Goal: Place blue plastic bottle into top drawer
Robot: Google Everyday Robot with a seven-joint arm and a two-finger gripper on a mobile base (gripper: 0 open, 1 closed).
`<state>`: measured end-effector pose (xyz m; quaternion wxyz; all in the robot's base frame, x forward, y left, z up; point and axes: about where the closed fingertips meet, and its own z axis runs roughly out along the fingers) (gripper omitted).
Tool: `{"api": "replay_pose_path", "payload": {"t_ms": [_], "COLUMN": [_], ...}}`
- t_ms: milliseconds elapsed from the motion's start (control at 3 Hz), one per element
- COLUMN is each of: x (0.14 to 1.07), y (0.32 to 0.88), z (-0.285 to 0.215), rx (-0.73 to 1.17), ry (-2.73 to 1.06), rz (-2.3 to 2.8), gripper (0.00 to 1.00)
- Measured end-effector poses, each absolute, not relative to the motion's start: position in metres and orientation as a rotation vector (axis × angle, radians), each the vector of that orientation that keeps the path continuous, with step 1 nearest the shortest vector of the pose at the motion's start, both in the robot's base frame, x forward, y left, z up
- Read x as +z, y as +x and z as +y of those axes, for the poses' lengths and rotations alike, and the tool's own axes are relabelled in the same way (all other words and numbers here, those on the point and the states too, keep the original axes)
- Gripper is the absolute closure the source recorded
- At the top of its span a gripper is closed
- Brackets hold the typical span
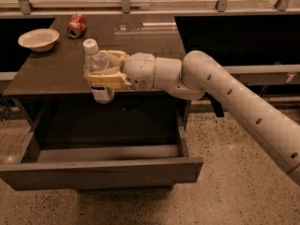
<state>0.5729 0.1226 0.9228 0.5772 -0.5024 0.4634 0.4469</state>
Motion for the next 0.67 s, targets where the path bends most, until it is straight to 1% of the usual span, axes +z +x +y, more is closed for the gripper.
{"api": "replay_pose_path", "payload": {"t_ms": [667], "x": [0.9228], "y": [0.5729], "z": [0.1226], "rx": [1.046], "ry": [-1.176], "rz": [1.084], "gripper": [0.39]}}
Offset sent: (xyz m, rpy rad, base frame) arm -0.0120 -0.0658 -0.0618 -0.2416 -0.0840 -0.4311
